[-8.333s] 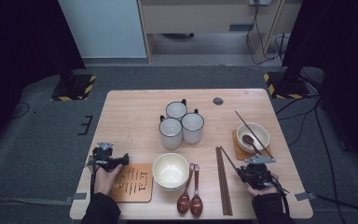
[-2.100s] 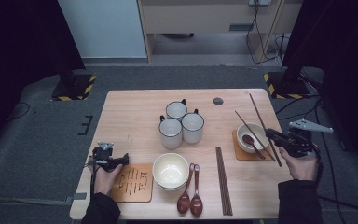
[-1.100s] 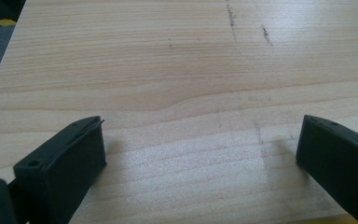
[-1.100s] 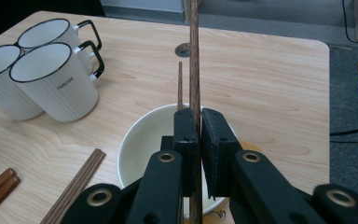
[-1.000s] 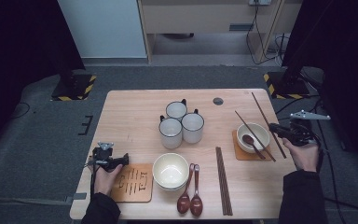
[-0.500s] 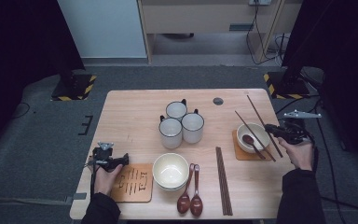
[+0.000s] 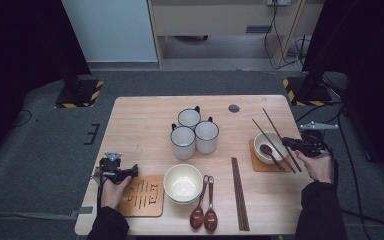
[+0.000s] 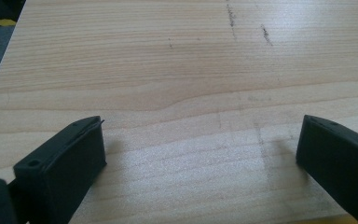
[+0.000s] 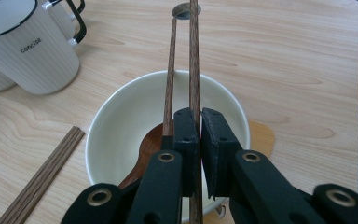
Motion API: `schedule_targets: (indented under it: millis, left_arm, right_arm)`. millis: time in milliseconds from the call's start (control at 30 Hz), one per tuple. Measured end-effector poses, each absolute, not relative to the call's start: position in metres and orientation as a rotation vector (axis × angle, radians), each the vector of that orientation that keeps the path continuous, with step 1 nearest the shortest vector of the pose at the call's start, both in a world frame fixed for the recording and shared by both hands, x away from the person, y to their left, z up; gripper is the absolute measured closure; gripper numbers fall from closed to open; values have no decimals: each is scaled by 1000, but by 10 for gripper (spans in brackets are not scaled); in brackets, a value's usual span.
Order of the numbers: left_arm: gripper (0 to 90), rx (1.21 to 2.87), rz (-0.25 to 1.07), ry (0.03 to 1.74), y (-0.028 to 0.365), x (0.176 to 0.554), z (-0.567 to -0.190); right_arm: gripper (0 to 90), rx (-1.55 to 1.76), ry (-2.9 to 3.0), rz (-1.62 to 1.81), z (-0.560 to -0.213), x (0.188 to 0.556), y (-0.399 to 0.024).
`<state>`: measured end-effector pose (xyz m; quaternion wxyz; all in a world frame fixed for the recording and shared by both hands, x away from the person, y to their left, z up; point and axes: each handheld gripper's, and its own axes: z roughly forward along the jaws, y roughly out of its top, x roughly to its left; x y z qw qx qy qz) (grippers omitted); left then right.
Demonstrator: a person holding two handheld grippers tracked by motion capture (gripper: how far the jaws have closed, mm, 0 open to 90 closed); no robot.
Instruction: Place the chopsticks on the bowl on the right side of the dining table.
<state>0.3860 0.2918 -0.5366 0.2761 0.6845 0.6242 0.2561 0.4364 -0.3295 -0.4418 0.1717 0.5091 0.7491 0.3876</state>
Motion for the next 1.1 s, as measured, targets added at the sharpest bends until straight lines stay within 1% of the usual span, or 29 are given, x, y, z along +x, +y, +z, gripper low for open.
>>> schedule_targets:
  millis: [433, 1100]
  left_arm:
    - [4, 1839, 688, 1677, 292, 386, -537]
    - [3, 1839, 688, 1677, 292, 386, -537]
  right_arm:
    - [849, 1465, 2167, 1048, -454, 440, -324]
    - [849, 1455, 2196, 1012, -460, 443, -320]
